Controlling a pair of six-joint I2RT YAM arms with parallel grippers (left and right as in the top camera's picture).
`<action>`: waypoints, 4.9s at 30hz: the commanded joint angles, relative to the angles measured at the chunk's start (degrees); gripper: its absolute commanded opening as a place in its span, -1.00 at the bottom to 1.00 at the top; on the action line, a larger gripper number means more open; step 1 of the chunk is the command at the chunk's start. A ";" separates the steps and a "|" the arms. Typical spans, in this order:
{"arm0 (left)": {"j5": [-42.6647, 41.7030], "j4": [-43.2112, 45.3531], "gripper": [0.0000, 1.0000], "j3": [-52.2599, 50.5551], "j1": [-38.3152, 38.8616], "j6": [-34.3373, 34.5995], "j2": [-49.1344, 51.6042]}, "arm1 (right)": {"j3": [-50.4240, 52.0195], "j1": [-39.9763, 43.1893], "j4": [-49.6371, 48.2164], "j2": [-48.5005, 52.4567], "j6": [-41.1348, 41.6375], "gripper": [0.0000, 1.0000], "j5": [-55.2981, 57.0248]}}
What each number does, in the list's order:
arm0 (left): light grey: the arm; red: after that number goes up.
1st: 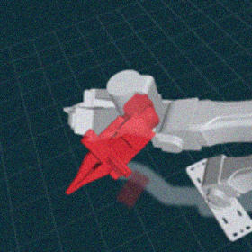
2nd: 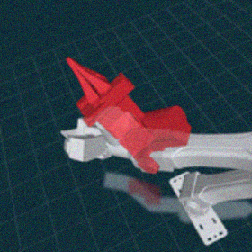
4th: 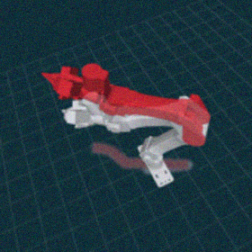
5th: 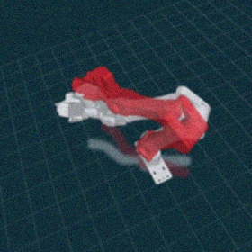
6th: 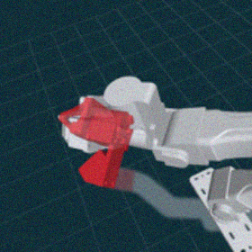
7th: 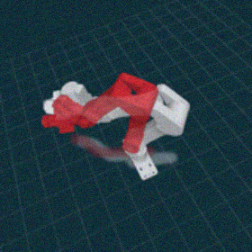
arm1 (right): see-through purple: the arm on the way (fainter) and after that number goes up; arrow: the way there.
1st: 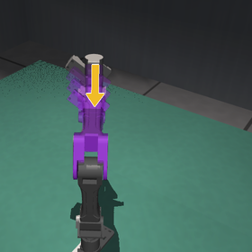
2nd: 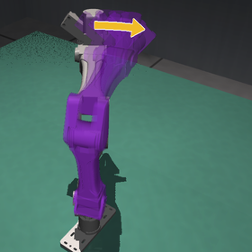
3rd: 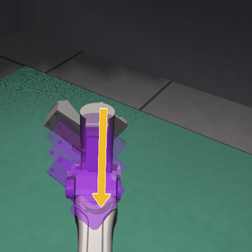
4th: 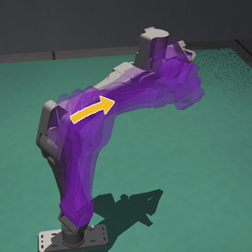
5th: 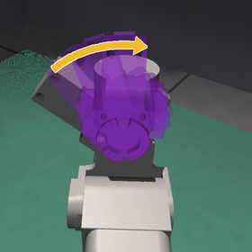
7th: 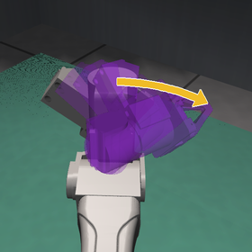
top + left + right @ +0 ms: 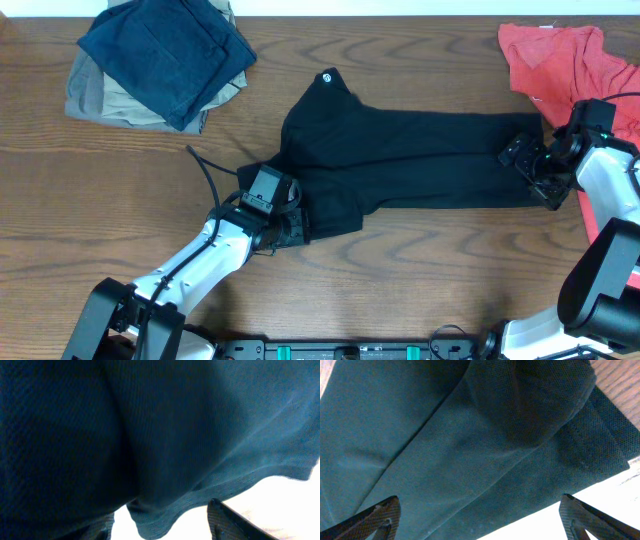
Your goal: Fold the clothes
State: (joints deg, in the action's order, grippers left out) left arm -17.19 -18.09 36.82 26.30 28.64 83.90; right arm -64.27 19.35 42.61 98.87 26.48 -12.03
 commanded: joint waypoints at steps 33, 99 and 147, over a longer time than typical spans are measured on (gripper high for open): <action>3.82 15.91 -0.88 0.02 -0.20 -0.74 -10.16 | 0.31 -1.42 -0.13 -0.70 -0.87 0.98 0.00; 12.46 26.34 0.09 1.46 6.27 6.69 1.75 | 0.31 -1.44 1.60 -0.70 -4.28 0.98 -0.04; 12.39 47.60 -0.04 4.04 7.10 10.43 18.23 | 0.33 -1.42 3.02 -0.70 -5.97 0.99 -0.20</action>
State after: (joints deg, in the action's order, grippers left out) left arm -6.90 29.23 39.79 33.45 39.68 101.51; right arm -64.01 18.46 45.58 98.87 21.56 -12.03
